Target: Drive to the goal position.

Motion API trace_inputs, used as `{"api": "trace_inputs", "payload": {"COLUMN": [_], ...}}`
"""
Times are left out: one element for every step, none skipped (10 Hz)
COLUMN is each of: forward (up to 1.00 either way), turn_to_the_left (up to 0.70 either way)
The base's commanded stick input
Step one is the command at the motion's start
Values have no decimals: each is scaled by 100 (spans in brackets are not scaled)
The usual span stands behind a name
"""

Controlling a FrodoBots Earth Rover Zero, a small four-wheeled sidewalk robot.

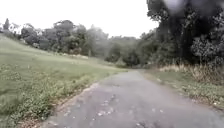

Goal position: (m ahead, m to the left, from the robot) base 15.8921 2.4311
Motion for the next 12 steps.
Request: {"api": "trace_inputs", "payload": {"forward": [50, 50, 50, 50, 50, 50, 50, 50, 50, 50, 50, 50], "turn_to_the_left": [0, 0, 0, 0, 0, 0, 0, 0, 0, 0, 0, 0]}}
